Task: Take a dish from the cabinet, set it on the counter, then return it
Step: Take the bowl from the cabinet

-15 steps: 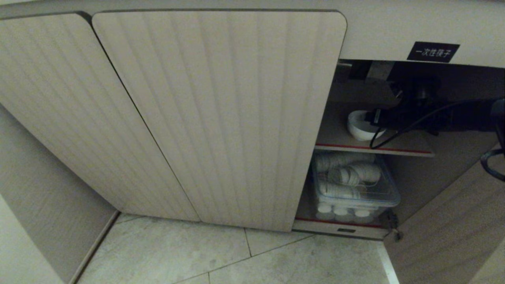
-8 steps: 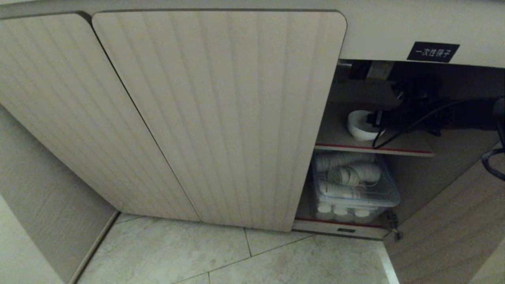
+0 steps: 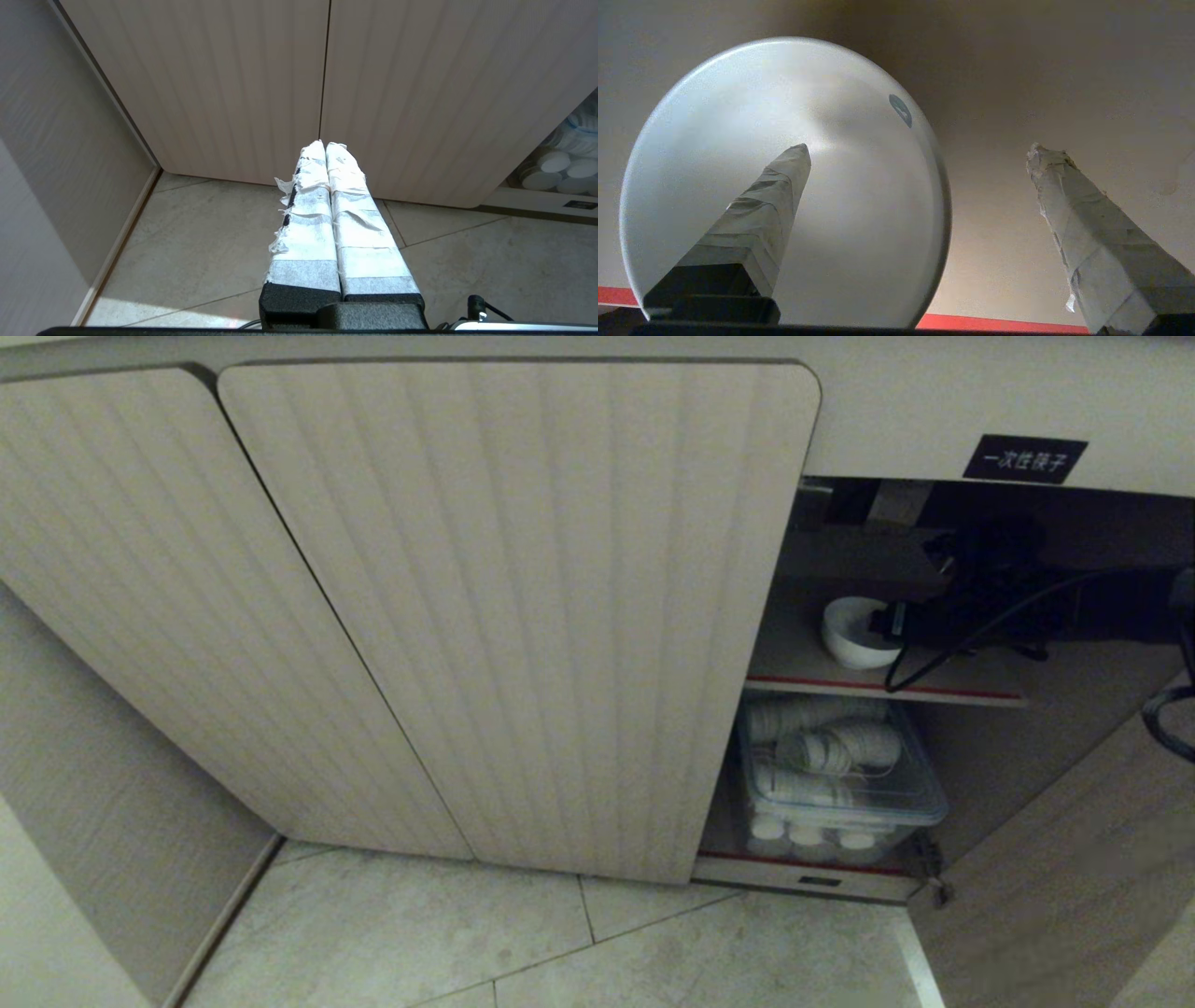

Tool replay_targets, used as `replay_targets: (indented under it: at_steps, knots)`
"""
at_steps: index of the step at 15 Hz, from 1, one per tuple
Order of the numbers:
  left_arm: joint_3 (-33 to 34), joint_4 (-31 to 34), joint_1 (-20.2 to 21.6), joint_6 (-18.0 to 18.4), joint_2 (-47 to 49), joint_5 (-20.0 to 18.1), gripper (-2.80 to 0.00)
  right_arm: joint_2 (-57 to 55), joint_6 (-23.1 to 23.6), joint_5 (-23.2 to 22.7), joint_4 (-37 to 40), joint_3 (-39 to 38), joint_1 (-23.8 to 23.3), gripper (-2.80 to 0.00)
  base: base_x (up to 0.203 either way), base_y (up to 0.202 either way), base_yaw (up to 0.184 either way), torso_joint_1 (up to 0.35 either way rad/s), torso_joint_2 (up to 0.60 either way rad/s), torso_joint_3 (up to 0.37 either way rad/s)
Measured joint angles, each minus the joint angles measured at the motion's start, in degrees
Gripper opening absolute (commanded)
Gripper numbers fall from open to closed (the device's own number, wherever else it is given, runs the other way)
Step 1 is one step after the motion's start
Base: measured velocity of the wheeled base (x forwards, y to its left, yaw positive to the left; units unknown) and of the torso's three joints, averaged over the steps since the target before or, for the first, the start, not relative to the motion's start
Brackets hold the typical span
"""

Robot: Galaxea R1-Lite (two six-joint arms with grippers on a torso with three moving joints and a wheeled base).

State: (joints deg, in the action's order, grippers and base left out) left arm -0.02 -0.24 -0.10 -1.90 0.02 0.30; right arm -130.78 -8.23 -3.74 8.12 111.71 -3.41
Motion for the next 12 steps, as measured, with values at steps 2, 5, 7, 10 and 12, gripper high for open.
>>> replay_targets:
  at_steps: [2,5,7,10,12]
  knots:
    - [0.0,0.0,0.0,0.0,0.0,0.0,-2.8,0.0,0.0,0.0,0.0,0.0,0.0,0.0,0.0,0.0,0.0,0.0,0.0,0.0]
    - [0.0,0.0,0.0,0.0,0.0,0.0,-2.8,0.0,0.0,0.0,0.0,0.0,0.1,0.0,0.0,0.0,0.0,0.0,0.0,0.0]
    - [0.0,0.0,0.0,0.0,0.0,0.0,-2.8,0.0,0.0,0.0,0.0,0.0,0.1,0.0,0.0,0.0,0.0,0.0,0.0,0.0]
    - [0.0,0.0,0.0,0.0,0.0,0.0,-2.8,-0.1,0.0,0.0,0.1,0.0,0.2,0.0,0.0,0.0,0.0,0.0,0.0,0.0]
    - [0.0,0.0,0.0,0.0,0.0,0.0,-2.8,-0.1,0.0,0.0,0.1,-0.1,0.3,0.0,0.0,0.0,0.0,0.0,0.0,0.0]
